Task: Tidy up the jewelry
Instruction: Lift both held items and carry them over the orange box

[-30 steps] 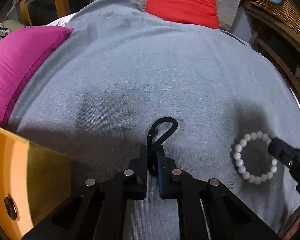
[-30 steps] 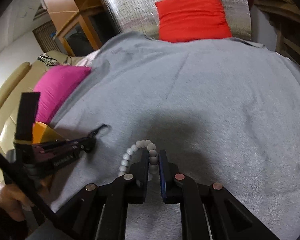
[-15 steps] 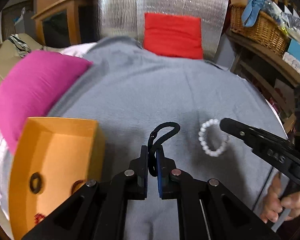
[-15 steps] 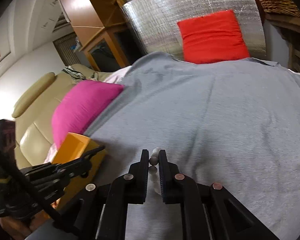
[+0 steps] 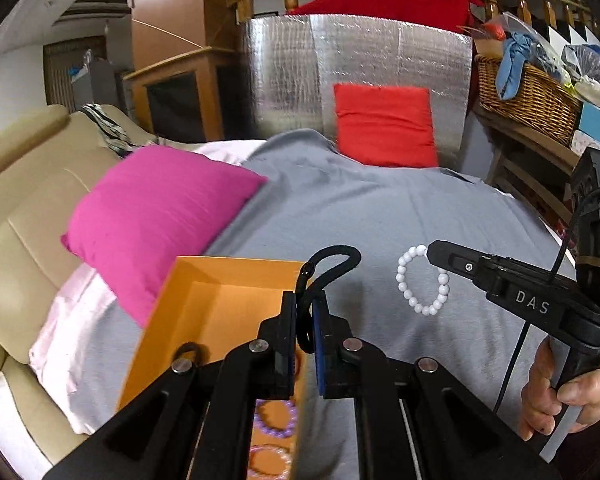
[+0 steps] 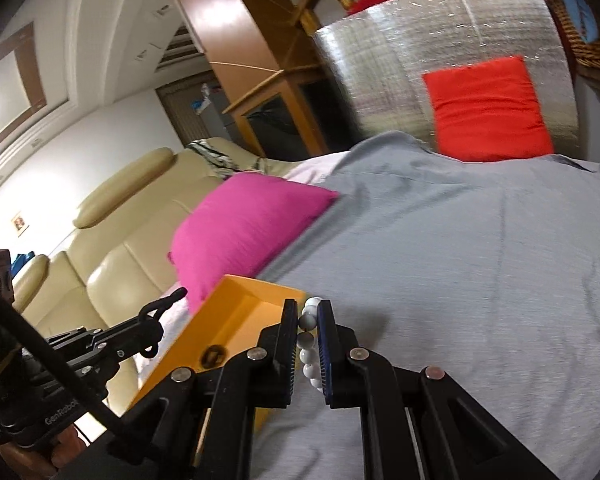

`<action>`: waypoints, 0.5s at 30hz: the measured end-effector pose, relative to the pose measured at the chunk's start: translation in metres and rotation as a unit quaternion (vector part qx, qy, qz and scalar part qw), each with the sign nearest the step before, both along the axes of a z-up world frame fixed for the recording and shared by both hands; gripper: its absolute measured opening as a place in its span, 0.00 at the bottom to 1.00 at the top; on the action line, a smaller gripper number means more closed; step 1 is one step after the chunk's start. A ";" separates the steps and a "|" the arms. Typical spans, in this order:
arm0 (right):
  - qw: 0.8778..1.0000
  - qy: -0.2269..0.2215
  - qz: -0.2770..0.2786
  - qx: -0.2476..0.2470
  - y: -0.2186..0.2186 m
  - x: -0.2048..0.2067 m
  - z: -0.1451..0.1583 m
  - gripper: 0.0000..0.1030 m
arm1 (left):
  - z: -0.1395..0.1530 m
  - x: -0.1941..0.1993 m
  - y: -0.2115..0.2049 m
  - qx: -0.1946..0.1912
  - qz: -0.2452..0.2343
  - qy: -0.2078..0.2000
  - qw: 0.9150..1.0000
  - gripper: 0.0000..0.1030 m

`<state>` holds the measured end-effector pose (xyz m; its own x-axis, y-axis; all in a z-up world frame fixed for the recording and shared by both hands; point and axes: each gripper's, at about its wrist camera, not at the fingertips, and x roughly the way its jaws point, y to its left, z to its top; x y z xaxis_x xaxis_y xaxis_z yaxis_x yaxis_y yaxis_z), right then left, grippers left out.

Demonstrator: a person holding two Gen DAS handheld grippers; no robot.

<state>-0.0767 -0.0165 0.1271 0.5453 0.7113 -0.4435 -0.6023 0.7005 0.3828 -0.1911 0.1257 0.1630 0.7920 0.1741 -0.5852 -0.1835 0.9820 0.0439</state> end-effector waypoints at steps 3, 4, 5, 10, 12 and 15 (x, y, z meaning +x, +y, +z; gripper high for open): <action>1.000 -0.006 0.009 -0.001 0.015 -0.010 0.005 0.11 | 0.003 -0.009 0.010 0.007 0.007 -0.009 1.000 0.08; 1.000 -0.006 0.012 -0.001 0.021 -0.013 0.007 0.11 | 0.004 -0.012 0.014 0.005 0.009 -0.009 1.000 0.08; 1.000 -0.007 0.014 -0.002 0.026 -0.015 0.008 0.11 | 0.004 -0.014 0.019 0.004 0.011 -0.010 1.000 0.08; 1.000 -0.006 0.024 -0.008 0.048 -0.018 0.009 0.11 | 0.003 -0.018 0.037 0.006 0.021 -0.011 1.000 0.08; 1.000 -0.002 0.027 -0.011 0.056 -0.017 0.007 0.11 | 0.001 -0.018 0.044 0.006 0.025 -0.010 1.000 0.08; 0.999 0.007 0.032 -0.011 0.065 -0.013 0.004 0.11 | -0.005 -0.013 0.055 0.005 0.031 -0.003 0.999 0.08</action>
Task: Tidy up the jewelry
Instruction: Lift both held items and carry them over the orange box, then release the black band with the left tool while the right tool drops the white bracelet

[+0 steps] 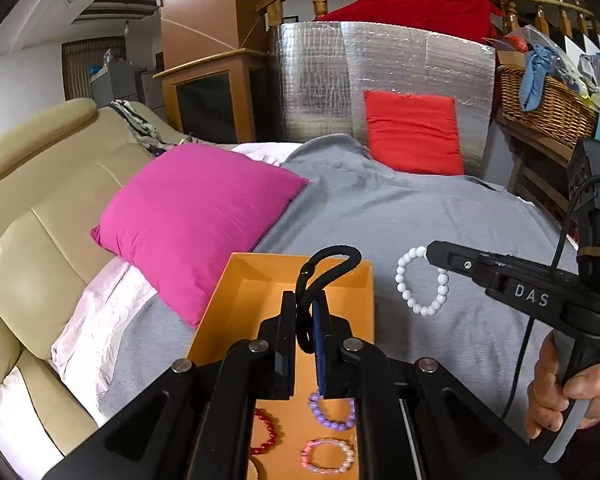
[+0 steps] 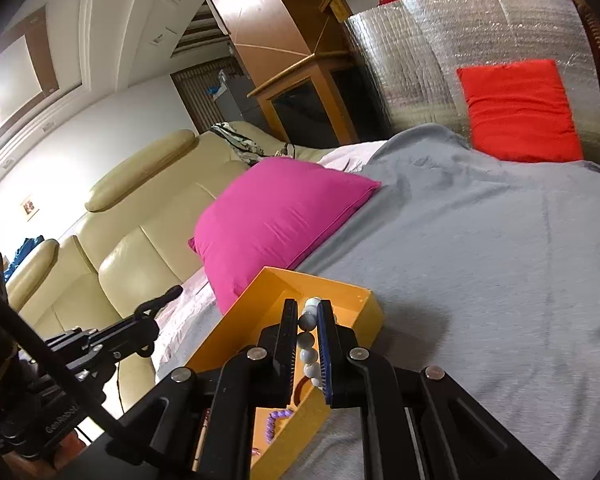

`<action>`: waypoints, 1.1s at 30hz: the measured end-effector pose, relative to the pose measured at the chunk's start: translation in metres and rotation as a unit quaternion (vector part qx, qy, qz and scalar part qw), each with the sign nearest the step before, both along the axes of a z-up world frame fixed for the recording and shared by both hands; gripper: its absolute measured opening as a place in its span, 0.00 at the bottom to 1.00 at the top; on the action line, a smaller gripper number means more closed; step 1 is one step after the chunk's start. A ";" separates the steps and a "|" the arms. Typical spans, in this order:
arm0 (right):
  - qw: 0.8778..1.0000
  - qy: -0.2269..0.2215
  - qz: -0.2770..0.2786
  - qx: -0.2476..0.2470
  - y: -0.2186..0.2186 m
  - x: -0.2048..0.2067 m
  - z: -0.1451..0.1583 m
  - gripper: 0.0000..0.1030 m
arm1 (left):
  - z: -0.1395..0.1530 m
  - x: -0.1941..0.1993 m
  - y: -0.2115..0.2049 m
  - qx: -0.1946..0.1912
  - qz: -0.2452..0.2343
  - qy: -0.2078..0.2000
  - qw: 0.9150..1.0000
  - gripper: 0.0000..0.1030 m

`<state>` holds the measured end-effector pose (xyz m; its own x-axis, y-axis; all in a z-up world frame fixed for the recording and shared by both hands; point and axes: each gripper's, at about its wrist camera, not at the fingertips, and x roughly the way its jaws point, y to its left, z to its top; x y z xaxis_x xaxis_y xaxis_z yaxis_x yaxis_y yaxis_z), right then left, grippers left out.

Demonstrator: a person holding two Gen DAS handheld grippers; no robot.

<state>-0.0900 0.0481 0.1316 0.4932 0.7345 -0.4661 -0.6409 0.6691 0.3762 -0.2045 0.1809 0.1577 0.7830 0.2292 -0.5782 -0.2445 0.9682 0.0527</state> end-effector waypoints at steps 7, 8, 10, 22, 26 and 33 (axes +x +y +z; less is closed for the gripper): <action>0.999 0.023 0.024 -0.010 0.032 0.020 -0.010 0.11 | -0.030 0.026 0.043 -0.033 0.009 0.036 0.999 0.08; 0.999 0.026 0.030 -0.015 0.039 0.024 -0.013 0.11 | -0.034 0.030 0.048 -0.040 0.009 0.041 0.998 0.08; 0.998 0.034 0.039 -0.023 0.051 0.030 -0.020 0.11 | -0.046 0.042 0.062 -0.052 0.012 0.057 0.997 0.08; 0.993 0.080 0.071 -0.059 0.097 0.061 -0.061 0.11 | -0.103 0.099 0.082 -0.077 0.010 0.129 0.989 0.08; 0.992 0.090 0.071 -0.058 0.100 0.064 -0.070 0.11 | -0.114 0.108 0.080 -0.077 0.013 0.141 0.987 0.08; 0.991 0.103 0.056 -0.068 0.106 0.076 -0.083 0.11 | -0.132 0.124 0.083 -0.073 0.033 0.169 0.982 0.08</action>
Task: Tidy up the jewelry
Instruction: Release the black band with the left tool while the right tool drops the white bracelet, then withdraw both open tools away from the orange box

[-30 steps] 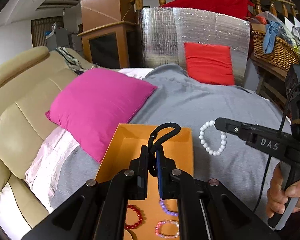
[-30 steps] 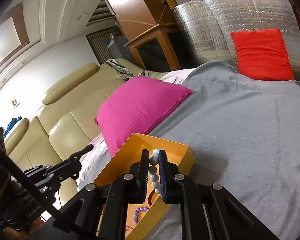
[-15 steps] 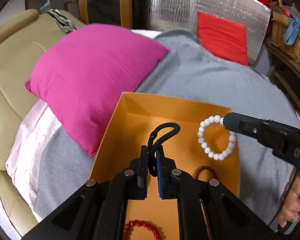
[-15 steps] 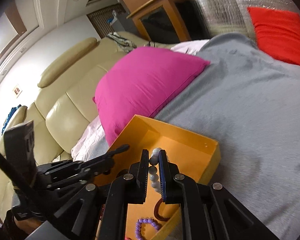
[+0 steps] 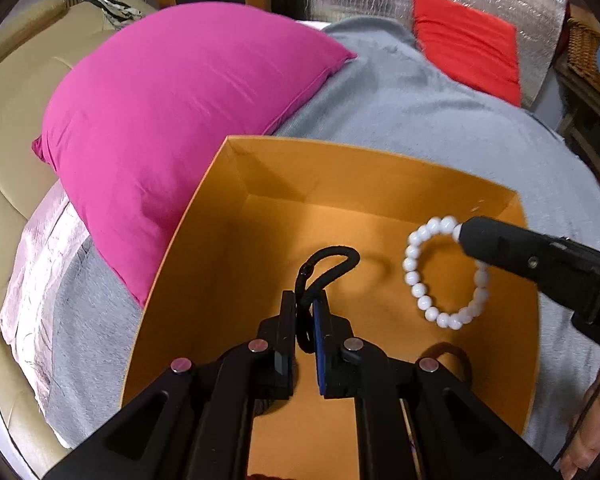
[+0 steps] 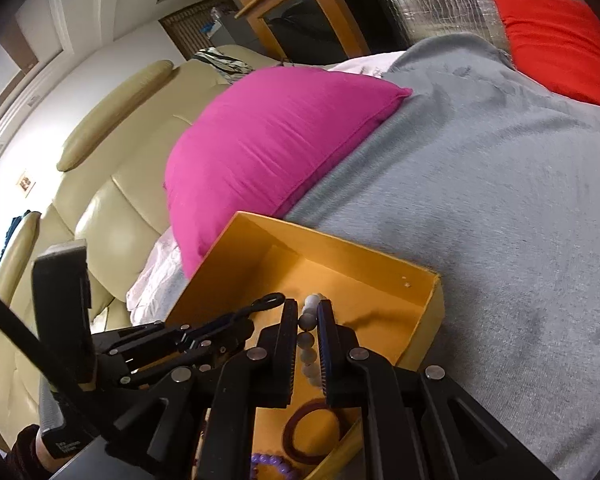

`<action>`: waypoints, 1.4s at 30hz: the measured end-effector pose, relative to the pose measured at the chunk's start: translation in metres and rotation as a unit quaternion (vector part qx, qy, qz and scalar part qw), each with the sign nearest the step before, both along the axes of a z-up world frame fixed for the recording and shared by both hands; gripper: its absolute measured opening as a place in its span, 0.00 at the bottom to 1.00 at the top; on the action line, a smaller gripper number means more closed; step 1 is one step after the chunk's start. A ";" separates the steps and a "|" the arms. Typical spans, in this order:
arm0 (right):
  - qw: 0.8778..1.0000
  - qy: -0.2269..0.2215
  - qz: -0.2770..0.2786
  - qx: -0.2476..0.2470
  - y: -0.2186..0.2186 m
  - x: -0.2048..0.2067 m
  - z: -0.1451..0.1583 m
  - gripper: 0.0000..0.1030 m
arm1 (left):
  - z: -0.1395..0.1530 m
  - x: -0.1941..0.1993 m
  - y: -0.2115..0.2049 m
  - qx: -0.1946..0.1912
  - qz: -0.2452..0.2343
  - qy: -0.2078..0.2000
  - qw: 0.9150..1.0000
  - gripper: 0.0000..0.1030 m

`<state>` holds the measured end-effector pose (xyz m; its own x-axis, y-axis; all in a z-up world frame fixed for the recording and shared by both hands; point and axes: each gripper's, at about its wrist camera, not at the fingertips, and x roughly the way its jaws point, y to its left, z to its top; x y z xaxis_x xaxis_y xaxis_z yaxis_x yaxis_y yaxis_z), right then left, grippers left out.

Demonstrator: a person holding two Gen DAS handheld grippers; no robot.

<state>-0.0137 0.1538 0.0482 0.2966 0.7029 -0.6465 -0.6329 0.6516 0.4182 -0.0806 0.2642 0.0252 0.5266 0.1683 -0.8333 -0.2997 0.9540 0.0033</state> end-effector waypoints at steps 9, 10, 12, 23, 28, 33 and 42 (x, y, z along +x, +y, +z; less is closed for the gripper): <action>0.999 -0.020 -0.018 -0.020 0.000 0.005 -0.005 0.12 | -0.002 -0.004 -0.006 0.012 -0.011 -0.009 1.000 0.45; 0.999 -0.022 -0.019 -0.021 0.000 0.005 -0.005 0.12 | -0.001 -0.006 -0.007 0.017 -0.012 -0.012 1.000 0.46; 0.999 -0.023 -0.023 -0.022 -0.003 0.005 -0.005 0.13 | 0.004 -0.010 -0.009 0.022 -0.015 -0.017 0.999 0.47; 0.998 -0.055 -0.025 -0.032 -0.033 -0.028 0.020 0.60 | 0.056 -0.075 -0.045 0.097 -0.003 -0.083 0.992 0.73; 0.996 -0.086 -0.024 -0.022 -0.057 -0.060 0.041 0.61 | 0.076 -0.101 -0.062 0.102 0.006 -0.107 0.989 0.73; 0.993 -0.112 -0.029 -0.006 -0.085 -0.095 0.063 0.61 | 0.097 -0.131 -0.080 0.114 0.019 -0.129 0.985 0.78; 0.986 -0.161 -0.027 -0.013 -0.124 -0.162 0.091 0.61 | 0.125 -0.177 -0.112 0.139 0.035 -0.154 0.978 0.82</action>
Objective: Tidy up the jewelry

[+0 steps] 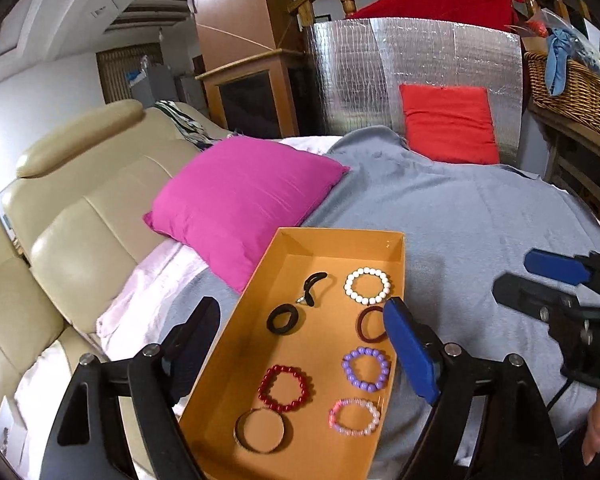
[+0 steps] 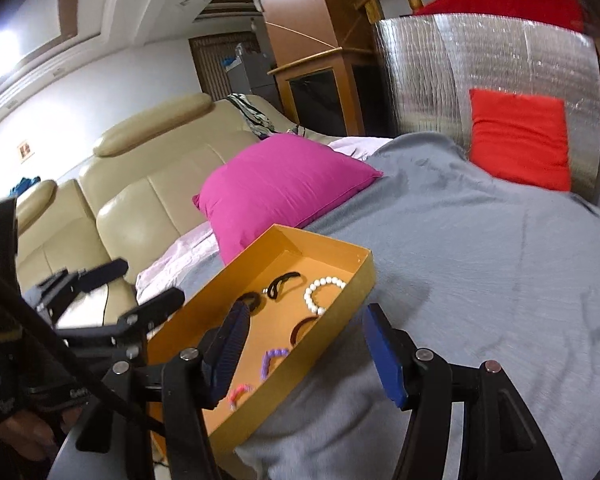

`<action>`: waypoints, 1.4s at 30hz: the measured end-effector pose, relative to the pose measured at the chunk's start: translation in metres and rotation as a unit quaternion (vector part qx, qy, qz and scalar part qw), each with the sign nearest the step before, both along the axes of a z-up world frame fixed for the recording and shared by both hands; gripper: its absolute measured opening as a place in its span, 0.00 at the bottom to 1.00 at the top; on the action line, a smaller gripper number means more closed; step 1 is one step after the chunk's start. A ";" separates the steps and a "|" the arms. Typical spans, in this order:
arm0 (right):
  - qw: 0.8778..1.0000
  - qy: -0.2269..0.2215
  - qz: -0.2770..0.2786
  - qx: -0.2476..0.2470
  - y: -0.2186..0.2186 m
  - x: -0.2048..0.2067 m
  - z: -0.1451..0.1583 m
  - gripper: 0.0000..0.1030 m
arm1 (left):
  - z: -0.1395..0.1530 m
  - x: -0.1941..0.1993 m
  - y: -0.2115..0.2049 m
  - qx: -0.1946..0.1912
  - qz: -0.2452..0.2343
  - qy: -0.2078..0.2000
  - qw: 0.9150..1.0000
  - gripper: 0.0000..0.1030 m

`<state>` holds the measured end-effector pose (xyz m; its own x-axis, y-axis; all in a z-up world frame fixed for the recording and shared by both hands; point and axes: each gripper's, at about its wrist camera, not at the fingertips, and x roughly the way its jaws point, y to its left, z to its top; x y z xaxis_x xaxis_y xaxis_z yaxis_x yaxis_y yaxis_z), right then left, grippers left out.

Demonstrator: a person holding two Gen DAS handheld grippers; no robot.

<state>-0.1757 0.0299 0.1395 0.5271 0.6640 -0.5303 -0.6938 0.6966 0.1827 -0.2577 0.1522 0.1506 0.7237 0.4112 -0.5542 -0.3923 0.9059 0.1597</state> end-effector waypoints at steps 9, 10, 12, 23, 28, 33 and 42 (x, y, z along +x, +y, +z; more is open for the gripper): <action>0.999 -0.035 -0.010 -0.023 -0.027 -0.059 0.008 0.62 | 0.015 -0.050 -0.025 0.021 0.035 -0.003 0.999 0.83; 0.999 -0.040 -0.015 -0.025 -0.029 -0.064 0.010 0.62 | 0.016 -0.056 -0.026 0.024 0.039 -0.003 0.999 0.83; 0.998 -0.052 -0.021 -0.032 -0.032 -0.075 0.014 0.62 | 0.018 -0.068 -0.029 0.038 0.053 -0.006 0.998 0.83; 0.995 -0.092 -0.014 -0.034 -0.035 -0.132 0.043 0.68 | 0.017 -0.109 -0.020 0.040 0.069 -0.004 0.997 0.83; 0.995 -0.090 -0.007 -0.042 -0.018 -0.138 0.041 0.68 | 0.012 -0.112 -0.010 0.030 0.080 -0.001 0.996 0.83; 0.996 -0.072 -0.012 -0.050 -0.011 -0.135 0.031 0.68 | 0.009 -0.114 -0.002 0.016 0.083 -0.005 0.996 0.83; 0.996 -0.064 -0.021 -0.055 -0.010 -0.136 0.028 0.68 | 0.010 -0.117 -0.004 0.012 0.076 -0.012 0.997 0.83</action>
